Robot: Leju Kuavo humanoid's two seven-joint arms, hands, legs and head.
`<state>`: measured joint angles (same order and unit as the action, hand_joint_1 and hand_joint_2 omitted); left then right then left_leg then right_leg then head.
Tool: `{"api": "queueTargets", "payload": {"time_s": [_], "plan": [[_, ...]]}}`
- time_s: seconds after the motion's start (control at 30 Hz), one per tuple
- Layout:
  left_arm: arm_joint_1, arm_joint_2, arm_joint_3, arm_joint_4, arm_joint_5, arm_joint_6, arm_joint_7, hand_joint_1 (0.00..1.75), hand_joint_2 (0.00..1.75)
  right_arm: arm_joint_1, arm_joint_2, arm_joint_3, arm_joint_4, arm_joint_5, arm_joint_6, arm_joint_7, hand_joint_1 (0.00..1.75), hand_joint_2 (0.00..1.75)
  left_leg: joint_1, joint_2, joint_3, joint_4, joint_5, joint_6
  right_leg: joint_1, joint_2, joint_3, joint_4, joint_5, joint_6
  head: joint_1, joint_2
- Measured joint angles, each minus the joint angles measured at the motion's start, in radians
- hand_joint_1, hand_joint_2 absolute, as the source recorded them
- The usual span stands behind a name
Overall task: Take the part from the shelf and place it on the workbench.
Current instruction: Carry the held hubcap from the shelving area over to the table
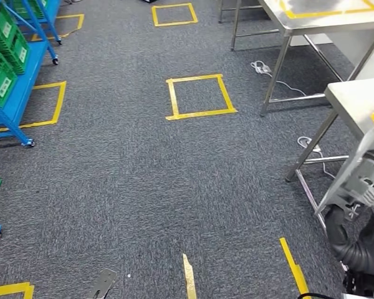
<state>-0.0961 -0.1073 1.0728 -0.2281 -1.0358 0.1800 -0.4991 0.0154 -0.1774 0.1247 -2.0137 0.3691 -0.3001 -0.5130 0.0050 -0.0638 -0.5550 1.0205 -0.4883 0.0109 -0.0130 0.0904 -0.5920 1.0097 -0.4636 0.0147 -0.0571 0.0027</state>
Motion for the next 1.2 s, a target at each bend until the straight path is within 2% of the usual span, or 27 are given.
{"api": "queueTargets", "payload": {"time_s": [0.07,0.13,0.2,0.23,0.27,0.3,0.33,0.37,0.43,0.47,0.5,0.57,0.63,0.7,0.73,0.77,0.8,0.83,0.87,0.93,0.97,1.0,1.03,1.07,1.1,1.13,1.2], "plan": [[-0.001,0.000,0.002,0.000,0.004,-0.003,0.001,0.00,1.75,-0.013,0.000,0.002,0.011,0.000,0.010,0.008,1.75,1.75,-0.001,0.017,-0.001,-0.008,0.006,0.007,-0.004,0.012,-0.010,-0.002,0.003,0.012,0.000,0.000],[-0.003,0.001,0.004,0.000,0.006,-0.006,0.001,0.00,1.75,-0.032,0.000,0.006,0.024,0.001,0.020,0.016,1.75,1.75,0.001,0.037,-0.001,-0.017,0.014,0.018,-0.003,-0.016,-0.035,0.035,-0.023,0.019,0.003,0.000],[-0.003,0.003,0.005,0.000,0.007,-0.008,0.001,0.00,1.75,-0.052,0.000,0.012,0.041,0.001,0.024,0.023,1.75,1.75,0.000,0.058,-0.003,-0.020,0.017,0.025,-0.002,-0.063,-0.090,0.150,-0.083,0.024,0.006,0.000],[-0.002,0.004,0.007,0.000,0.007,-0.009,0.003,0.00,1.75,-0.059,0.000,0.015,0.051,0.002,0.025,0.025,1.75,1.75,-0.001,0.068,-0.004,-0.020,0.017,0.026,-0.003,-0.076,-0.121,0.219,-0.110,0.026,0.006,0.000],[-0.001,0.005,0.009,0.000,0.007,-0.010,0.004,0.00,1.75,-0.064,0.000,0.018,0.061,0.002,0.026,0.026,1.75,1.75,-0.002,0.078,-0.004,-0.020,0.017,0.026,-0.003,-0.081,-0.143,0.270,-0.126,0.029,0.006,0.000],[-0.001,0.005,0.010,0.000,0.007,-0.010,0.006,0.00,1.75,-0.069,0.000,0.020,0.070,0.002,0.028,0.027,1.75,1.75,-0.002,0.088,-0.005,-0.019,0.017,0.026,-0.004,-0.083,-0.149,0.286,-0.123,0.031,0.006,0.000],[-0.001,0.006,0.012,0.000,0.005,-0.011,0.008,0.00,1.75,-0.074,0.000,0.023,0.079,0.002,0.029,0.028,1.75,1.75,-0.002,0.097,-0.004,-0.019,0.016,0.025,-0.004,-0.087,-0.132,0.256,-0.101,0.031,0.007,0.000],[-0.002,0.006,0.012,0.000,0.003,-0.012,0.009,0.00,1.75,-0.080,0.000,0.025,0.087,0.002,0.031,0.029,1.75,1.75,-0.002,0.106,-0.003,-0.019,0.015,0.023,-0.004,-0.096,-0.096,0.191,-0.067,0.030,0.007,0.000],[-0.004,0.007,0.012,0.000,-0.001,-0.012,0.009,0.00,1.75,-0.087,0.000,0.029,0.099,0.002,0.031,0.029,1.75,1.75,-0.005,0.119,-0.001,-0.017,0.011,0.017,0.001,-0.135,-0.018,0.049,-0.021,0.025,0.007,0.000],[-0.004,0.007,0.012,0.000,-0.002,-0.012,0.009,0.00,1.75,-0.087,0.000,0.030,0.104,0.001,0.030,0.029,1.75,1.75,-0.008,0.124,0.000,-0.016,0.010,0.013,0.004,-0.148,0.004,0.010,-0.015,0.020,0.006,0.000],[-0.003,0.008,0.012,0.000,-0.003,-0.012,0.008,0.00,1.75,-0.086,0.000,0.031,0.108,0.001,0.029,0.029,1.75,1.75,-0.010,0.130,0.000,-0.014,0.009,0.008,0.007,-0.154,0.012,-0.004,-0.017,0.015,0.006,0.000],[-0.003,0.009,0.012,0.000,-0.005,-0.012,0.007,0.00,1.75,-0.083,0.000,0.032,0.114,0.000,0.028,0.029,1.75,1.75,-0.011,0.143,0.000,-0.012,0.006,0.000,0.009,-0.135,0.011,-0.005,-0.013,0.002,0.005,0.000],[-0.005,0.010,0.012,0.000,-0.008,-0.012,0.006,0.00,1.75,-0.082,0.000,0.032,0.117,-0.003,0.027,0.027,1.75,1.75,-0.006,0.122,-0.011,0.017,-0.019,-0.010,0.005,-0.117,0.010,-0.008,-0.008,-0.009,0.003,0.000],[-0.007,0.010,0.012,0.000,-0.011,-0.012,0.004,0.00,1.75,-0.077,0.000,0.029,0.118,-0.012,0.026,0.025,1.75,1.75,-0.002,0.085,-0.057,0.125,-0.079,-0.017,0.002,-0.100,0.011,-0.010,-0.006,-0.016,0.000,0.000],[-0.006,0.009,0.012,0.000,-0.012,-0.011,0.004,0.00,1.75,-0.072,0.000,0.027,0.118,-0.019,0.025,0.022,1.75,1.75,-0.002,0.076,-0.090,0.198,-0.110,-0.019,0.003,-0.091,0.011,-0.009,-0.006,-0.018,-0.001,0.000],[-0.005,0.009,0.012,0.000,-0.012,-0.009,0.003,0.00,1.75,-0.065,0.000,0.023,0.118,-0.026,0.025,0.019,1.75,1.75,-0.001,0.073,-0.119,0.258,-0.128,-0.019,0.003,-0.080,0.011,-0.009,-0.006,-0.019,-0.001,0.000],[-0.004,0.009,0.013,0.000,-0.011,-0.007,0.003,0.00,1.75,-0.057,0.000,0.018,0.118,-0.031,0.026,0.014,1.75,1.75,-0.001,0.072,-0.133,0.284,-0.126,-0.018,0.004,-0.068,0.011,-0.008,-0.006,-0.019,-0.001,0.000],[-0.004,0.009,0.013,0.000,-0.009,-0.005,0.002,0.00,1.75,-0.049,0.000,0.013,0.118,-0.035,0.028,0.010,1.75,1.75,-0.001,0.071,-0.131,0.273,-0.105,-0.016,0.004,-0.056,0.011,-0.007,-0.006,-0.019,-0.001,0.000],[-0.005,0.009,0.013,0.000,-0.008,-0.004,0.001,0.00,1.75,-0.042,0.000,0.008,0.118,-0.038,0.031,0.006,1.75,1.75,-0.001,0.066,-0.110,0.221,-0.067,-0.013,0.004,-0.044,0.012,-0.006,-0.006,-0.018,-0.001,0.000],[-0.007,0.011,0.014,0.000,-0.004,-0.003,-0.001,0.00,1.75,-0.032,0.000,-0.002,0.117,-0.039,0.038,0.002,1.75,1.75,0.001,0.031,-0.052,0.081,0.000,-0.005,0.004,-0.023,0.010,-0.003,-0.006,-0.015,0.000,0.000],[-0.007,0.011,0.015,0.000,-0.003,-0.002,-0.001,0.00,1.75,-0.028,0.000,-0.006,0.116,-0.039,0.042,0.001,1.75,1.75,0.002,0.014,-0.032,0.032,0.016,-0.002,0.003,-0.013,0.006,-0.001,-0.005,-0.011,0.000,0.000],[-0.007,0.012,0.015,0.000,-0.002,-0.002,-0.001,0.00,1.75,-0.025,0.000,-0.010,0.115,-0.038,0.046,0.000,1.75,1.75,0.002,0.001,-0.023,0.007,0.019,-0.001,0.001,-0.003,0.001,0.000,-0.003,-0.005,0.000,0.000],[-0.007,0.012,0.016,0.000,-0.001,-0.002,0.000,0.00,1.75,-0.021,0.000,-0.014,0.113,-0.037,0.050,0.000,1.75,1.75,0.001,-0.001,-0.021,0.000,0.015,0.000,-0.001,0.006,-0.004,-0.001,0.000,0.002,0.000,0.000],[-0.006,0.011,0.017,0.000,-0.001,-0.002,0.000,0.00,1.75,-0.018,-0.001,-0.017,0.111,-0.035,0.055,0.000,1.75,1.75,0.000,0.008,-0.021,-0.004,0.017,0.003,-0.003,0.015,-0.007,-0.004,0.003,0.009,0.000,0.000],[-0.007,0.010,0.017,0.000,0.000,-0.002,0.001,0.00,1.75,-0.015,-0.003,-0.020,0.108,-0.033,0.059,0.001,1.75,1.75,0.000,0.018,-0.019,-0.010,0.021,0.008,-0.004,0.013,-0.012,-0.002,0.001,0.015,0.000,0.000],[-0.007,0.009,0.017,0.000,0.000,-0.002,0.001,0.00,1.75,-0.015,-0.006,-0.021,0.105,-0.031,0.065,0.003,1.75,1.75,0.002,0.028,-0.017,-0.016,0.025,0.014,-0.003,-0.001,-0.023,0.014,-0.012,0.019,0.002,0.000],[-0.007,0.008,0.018,0.000,0.000,-0.003,0.001,0.00,1.75,-0.020,-0.013,-0.023,0.103,-0.024,0.075,0.009,1.75,1.75,0.003,0.050,-0.016,-0.024,0.030,0.023,-0.001,-0.049,-0.070,0.108,-0.065,0.024,0.005,0.000]]}}
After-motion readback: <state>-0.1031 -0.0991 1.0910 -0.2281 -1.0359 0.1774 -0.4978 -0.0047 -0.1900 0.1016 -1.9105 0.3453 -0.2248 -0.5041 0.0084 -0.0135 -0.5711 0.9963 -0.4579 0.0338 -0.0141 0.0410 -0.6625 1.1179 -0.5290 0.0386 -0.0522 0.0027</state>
